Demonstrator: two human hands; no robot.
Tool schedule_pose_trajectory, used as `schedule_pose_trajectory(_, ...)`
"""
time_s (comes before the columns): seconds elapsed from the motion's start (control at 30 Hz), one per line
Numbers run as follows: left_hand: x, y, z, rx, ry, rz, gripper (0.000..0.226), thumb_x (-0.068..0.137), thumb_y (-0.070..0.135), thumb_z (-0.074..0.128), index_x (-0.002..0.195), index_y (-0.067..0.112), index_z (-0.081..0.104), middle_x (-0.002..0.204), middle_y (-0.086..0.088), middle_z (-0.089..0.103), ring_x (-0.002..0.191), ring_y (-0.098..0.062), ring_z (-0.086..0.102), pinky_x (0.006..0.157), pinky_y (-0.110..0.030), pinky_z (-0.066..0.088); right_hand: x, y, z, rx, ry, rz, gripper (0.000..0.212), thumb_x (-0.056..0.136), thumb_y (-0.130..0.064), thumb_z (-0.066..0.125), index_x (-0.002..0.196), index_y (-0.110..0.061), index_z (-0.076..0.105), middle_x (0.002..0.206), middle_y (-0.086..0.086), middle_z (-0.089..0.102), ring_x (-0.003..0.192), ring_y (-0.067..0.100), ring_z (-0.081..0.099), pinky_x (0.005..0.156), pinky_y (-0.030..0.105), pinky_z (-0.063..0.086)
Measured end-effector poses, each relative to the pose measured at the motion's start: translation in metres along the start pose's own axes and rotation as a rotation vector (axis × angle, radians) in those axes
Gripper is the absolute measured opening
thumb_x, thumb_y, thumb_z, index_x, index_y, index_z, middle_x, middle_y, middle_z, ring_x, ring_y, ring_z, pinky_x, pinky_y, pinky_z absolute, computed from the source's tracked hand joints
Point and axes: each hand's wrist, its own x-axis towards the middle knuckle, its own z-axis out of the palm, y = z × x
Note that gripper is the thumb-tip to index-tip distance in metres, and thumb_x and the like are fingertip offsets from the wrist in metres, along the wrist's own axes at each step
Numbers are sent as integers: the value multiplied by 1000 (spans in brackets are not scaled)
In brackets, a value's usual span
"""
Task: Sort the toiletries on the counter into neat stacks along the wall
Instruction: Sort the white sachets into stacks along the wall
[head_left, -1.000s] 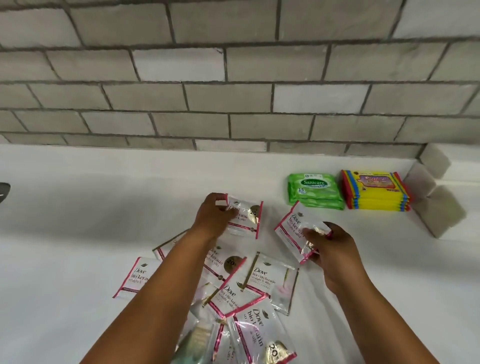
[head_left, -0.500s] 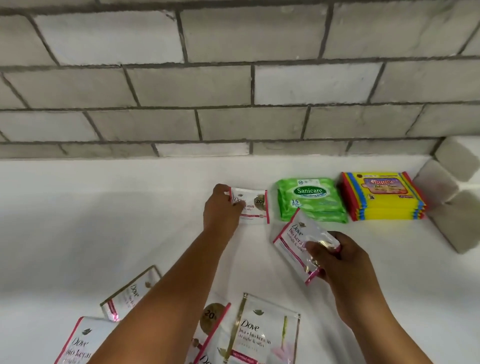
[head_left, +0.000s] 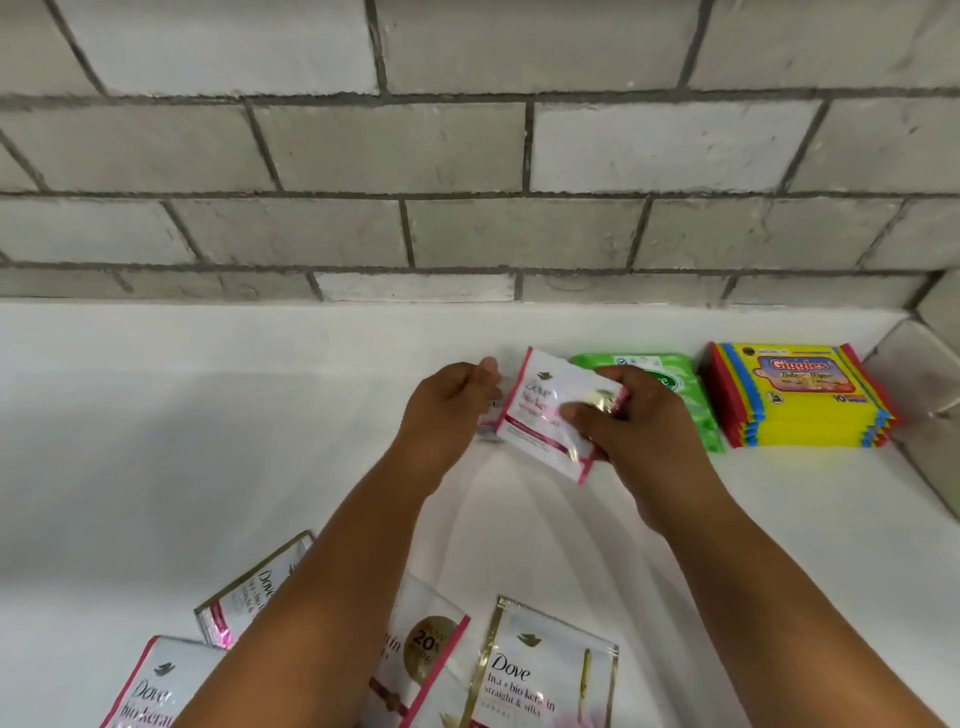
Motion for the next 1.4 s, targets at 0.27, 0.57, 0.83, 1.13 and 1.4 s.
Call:
schedule_pose_trajectory(0.27, 5, -16, -12, 21, 66, -13, 22, 82, 16, 75, 99, 22, 63, 88, -1, 73, 74, -20, 71, 72, -33, 58, 53, -15, 42, -554, -28, -194, 42, 78, -14, 76, 116, -17, 57, 96, 2, 61, 81, 17, 55, 55, 9, 38)
schedule_pose_trajectory(0.57, 14, -34, 0, 238, 139, -26, 17, 83, 16, 72, 98, 18, 65, 90, 5, 68, 78, -10, 61, 62, -11, 41, 65, 0, 66, -969, -107, -243, 39, 84, -14, 68, 118, -8, 51, 111, 14, 59, 103, 32, 58, 82, 34, 43)
schedule_pose_trajectory(0.83, 14, -36, 3, 318, 169, -18, 13, 84, 19, 71, 96, 18, 66, 90, 5, 66, 82, -11, 61, 68, -18, 40, 57, 11, 71, -1179, -8, -415, 38, 82, -13, 68, 114, -8, 49, 116, 14, 48, 104, 29, 50, 84, 34, 43)
schedule_pose_trajectory(1.13, -13, -25, -14, 412, 157, 26, 27, 93, 22, 61, 117, 11, 63, 117, -7, 63, 103, -19, 62, 80, -19, 39, 16, 0, 54, -1062, -31, -447, 26, 86, -18, 63, 107, -4, 58, 108, 18, 53, 100, 35, 50, 90, 41, 42)
schedule_pose_trajectory(1.4, -94, -20, -29, 453, 133, 35, 20, 93, 36, 57, 107, 23, 63, 118, 1, 59, 97, -13, 59, 84, -23, 43, -79, -1, 40, -967, -164, -279, 40, 91, -37, 59, 125, -18, 56, 124, 7, 54, 119, 29, 45, 95, 37, 44)
